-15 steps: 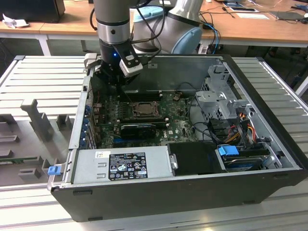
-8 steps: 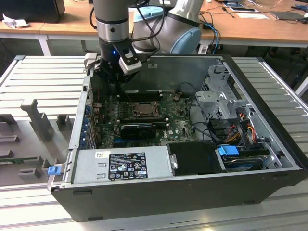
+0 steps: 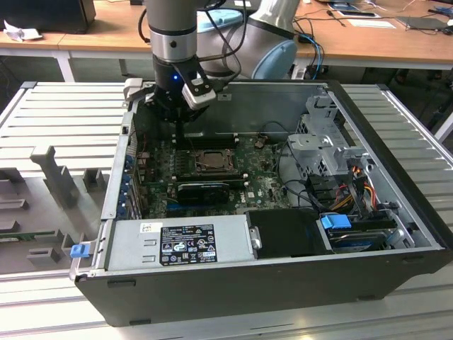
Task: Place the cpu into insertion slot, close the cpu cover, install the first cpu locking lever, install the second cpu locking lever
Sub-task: 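Install the first cpu locking lever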
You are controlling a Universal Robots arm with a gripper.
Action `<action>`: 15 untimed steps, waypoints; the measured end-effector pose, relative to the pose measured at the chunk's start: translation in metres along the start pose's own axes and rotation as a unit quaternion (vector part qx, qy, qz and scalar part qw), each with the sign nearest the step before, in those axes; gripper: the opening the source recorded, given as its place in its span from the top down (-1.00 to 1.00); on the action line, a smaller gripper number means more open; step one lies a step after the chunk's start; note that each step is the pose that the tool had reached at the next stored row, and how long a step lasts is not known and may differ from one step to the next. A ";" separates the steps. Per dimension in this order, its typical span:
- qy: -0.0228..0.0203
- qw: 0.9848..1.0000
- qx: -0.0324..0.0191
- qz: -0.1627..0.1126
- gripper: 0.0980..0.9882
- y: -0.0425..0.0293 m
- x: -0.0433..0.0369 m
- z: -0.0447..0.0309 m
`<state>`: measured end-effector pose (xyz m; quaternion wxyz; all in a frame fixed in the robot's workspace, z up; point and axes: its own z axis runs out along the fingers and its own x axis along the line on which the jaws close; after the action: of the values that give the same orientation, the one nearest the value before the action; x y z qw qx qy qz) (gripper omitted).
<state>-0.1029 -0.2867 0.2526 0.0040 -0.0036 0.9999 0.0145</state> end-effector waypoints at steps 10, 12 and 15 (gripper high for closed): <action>0.000 1.000 0.000 0.000 0.98 -0.0001 -0.0119 0.0002; 0.000 1.000 0.000 0.000 0.98 -0.0001 -0.0158 0.0002; 0.000 1.000 0.000 0.000 0.98 -0.0002 -0.0204 0.0003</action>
<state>-0.0825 -0.2867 0.2525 0.0040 -0.0037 0.9999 0.0145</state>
